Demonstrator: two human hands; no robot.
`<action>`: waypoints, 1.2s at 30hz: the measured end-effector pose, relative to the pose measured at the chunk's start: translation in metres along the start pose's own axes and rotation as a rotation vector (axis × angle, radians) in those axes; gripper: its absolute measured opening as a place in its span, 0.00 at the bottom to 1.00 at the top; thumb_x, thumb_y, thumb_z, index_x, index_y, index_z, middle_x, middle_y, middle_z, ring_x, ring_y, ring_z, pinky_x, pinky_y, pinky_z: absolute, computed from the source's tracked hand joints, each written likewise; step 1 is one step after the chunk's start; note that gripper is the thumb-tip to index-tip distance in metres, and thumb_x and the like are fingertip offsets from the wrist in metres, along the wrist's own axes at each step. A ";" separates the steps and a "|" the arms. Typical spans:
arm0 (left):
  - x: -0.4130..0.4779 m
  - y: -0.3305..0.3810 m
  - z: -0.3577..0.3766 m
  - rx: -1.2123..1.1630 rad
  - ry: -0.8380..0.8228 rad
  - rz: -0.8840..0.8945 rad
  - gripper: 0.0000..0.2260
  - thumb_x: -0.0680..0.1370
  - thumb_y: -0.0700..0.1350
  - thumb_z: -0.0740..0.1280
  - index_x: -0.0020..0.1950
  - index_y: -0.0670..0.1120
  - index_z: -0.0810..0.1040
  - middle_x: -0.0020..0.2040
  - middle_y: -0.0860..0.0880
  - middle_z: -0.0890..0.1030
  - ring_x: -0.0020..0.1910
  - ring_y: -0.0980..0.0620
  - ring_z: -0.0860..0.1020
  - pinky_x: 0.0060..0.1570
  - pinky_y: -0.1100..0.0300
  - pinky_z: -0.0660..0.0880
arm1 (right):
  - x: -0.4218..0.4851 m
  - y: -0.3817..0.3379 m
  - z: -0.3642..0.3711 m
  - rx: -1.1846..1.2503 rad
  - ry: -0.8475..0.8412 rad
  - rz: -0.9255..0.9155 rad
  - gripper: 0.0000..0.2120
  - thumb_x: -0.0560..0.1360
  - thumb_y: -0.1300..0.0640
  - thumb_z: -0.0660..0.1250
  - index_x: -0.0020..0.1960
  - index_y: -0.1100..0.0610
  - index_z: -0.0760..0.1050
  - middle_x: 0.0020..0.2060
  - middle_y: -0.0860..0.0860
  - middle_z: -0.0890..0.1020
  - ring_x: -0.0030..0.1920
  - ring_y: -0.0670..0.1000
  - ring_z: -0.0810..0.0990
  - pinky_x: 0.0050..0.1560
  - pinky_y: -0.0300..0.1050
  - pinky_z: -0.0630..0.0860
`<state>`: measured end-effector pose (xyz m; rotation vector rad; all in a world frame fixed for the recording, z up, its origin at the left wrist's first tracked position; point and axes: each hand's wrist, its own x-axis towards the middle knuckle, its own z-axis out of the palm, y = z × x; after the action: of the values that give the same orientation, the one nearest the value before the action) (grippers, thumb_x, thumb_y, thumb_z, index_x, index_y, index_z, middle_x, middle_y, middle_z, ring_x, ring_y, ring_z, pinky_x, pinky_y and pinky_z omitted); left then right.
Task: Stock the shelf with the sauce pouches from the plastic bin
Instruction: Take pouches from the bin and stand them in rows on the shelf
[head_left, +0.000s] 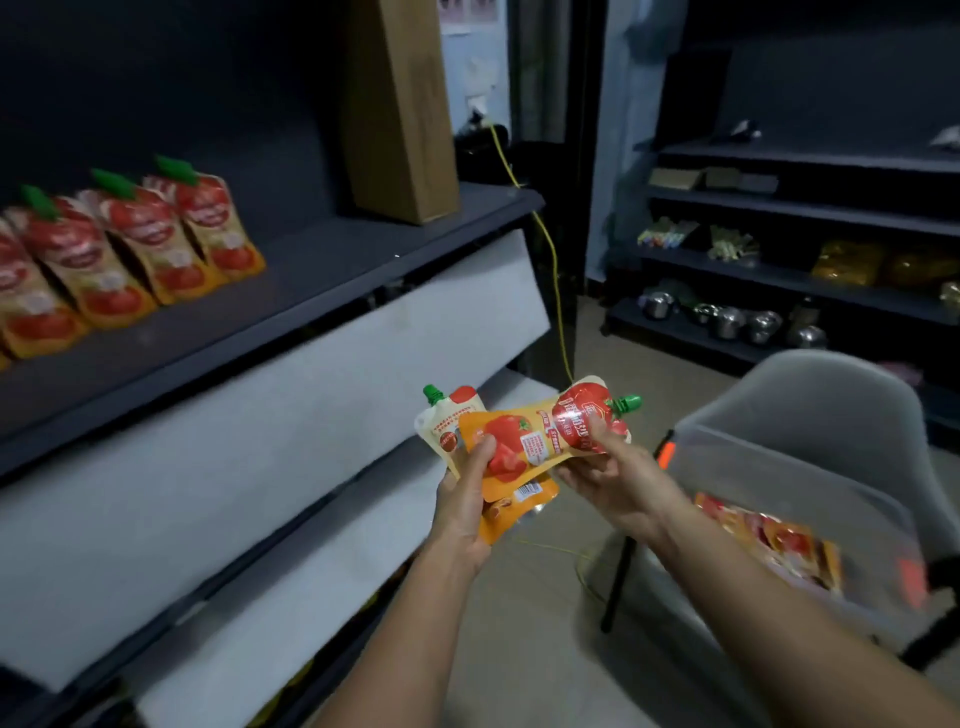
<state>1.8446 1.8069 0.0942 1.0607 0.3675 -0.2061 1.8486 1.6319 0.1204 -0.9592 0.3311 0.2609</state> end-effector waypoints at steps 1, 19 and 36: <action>-0.003 0.012 -0.010 -0.001 0.015 0.032 0.24 0.72 0.54 0.73 0.65 0.45 0.76 0.54 0.40 0.84 0.51 0.39 0.84 0.50 0.42 0.81 | 0.002 0.009 0.024 -0.022 0.002 -0.027 0.09 0.75 0.56 0.68 0.49 0.61 0.76 0.38 0.55 0.84 0.41 0.51 0.84 0.46 0.46 0.79; -0.063 0.267 -0.293 -0.122 0.325 0.282 0.12 0.76 0.47 0.71 0.58 0.46 0.78 0.45 0.43 0.86 0.39 0.43 0.85 0.27 0.52 0.79 | 0.074 0.096 0.408 -0.181 -0.304 -0.213 0.04 0.75 0.58 0.69 0.45 0.57 0.76 0.38 0.53 0.82 0.35 0.50 0.81 0.35 0.45 0.79; -0.058 0.365 -0.434 -0.728 0.330 0.454 0.20 0.78 0.61 0.58 0.47 0.45 0.74 0.36 0.45 0.75 0.33 0.47 0.75 0.43 0.53 0.75 | 0.113 0.163 0.573 -0.384 -0.527 -0.224 0.04 0.74 0.56 0.71 0.47 0.55 0.77 0.43 0.52 0.84 0.44 0.54 0.82 0.42 0.49 0.78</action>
<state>1.8305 2.3616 0.2234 0.4271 0.4398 0.4880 1.9852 2.2067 0.2577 -1.2497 -0.3210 0.3675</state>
